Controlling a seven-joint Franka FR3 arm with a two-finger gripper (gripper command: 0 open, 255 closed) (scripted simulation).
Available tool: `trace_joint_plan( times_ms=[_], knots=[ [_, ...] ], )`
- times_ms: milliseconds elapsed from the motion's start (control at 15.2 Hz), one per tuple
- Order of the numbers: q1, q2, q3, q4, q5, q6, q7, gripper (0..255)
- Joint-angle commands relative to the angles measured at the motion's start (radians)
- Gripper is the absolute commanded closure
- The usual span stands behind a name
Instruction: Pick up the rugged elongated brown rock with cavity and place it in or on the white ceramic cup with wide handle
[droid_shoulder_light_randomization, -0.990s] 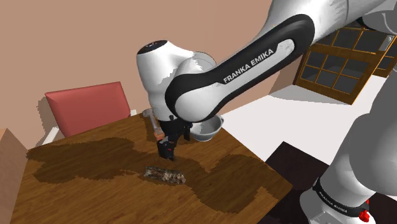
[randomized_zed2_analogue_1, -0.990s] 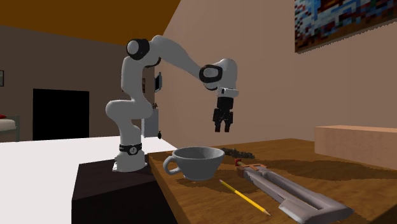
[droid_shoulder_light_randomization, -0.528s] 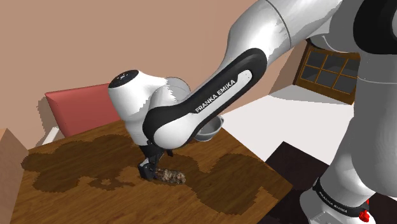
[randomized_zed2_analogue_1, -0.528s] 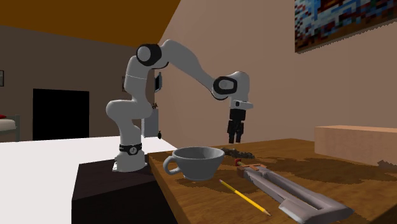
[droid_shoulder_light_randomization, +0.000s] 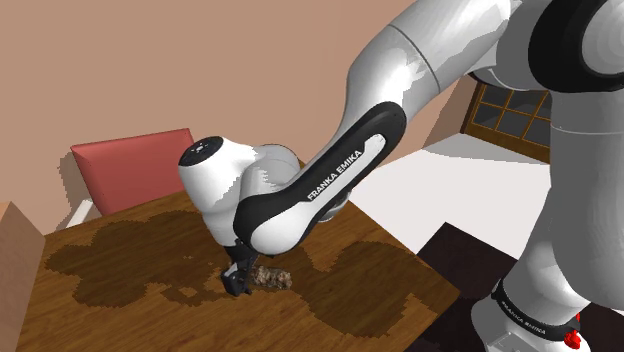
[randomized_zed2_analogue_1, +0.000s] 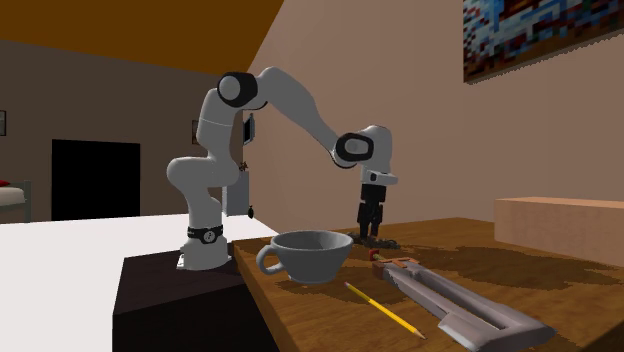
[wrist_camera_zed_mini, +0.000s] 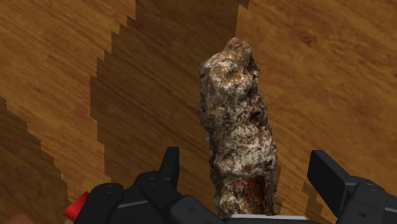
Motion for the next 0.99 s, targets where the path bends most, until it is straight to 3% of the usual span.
trace_joint_plan(
  times_ms=[0,330,396,924],
  knots=[
    [0.000,0.004,-0.002,-0.001,-0.003,0.005,0.001,0],
    [0.000,0.004,-0.002,-0.001,-0.003,0.005,0.001,0],
    [0.000,0.004,-0.002,-0.001,-0.003,0.005,0.001,255],
    [0.000,0.004,-0.002,-0.001,-0.003,0.005,0.001,255]
  ],
)
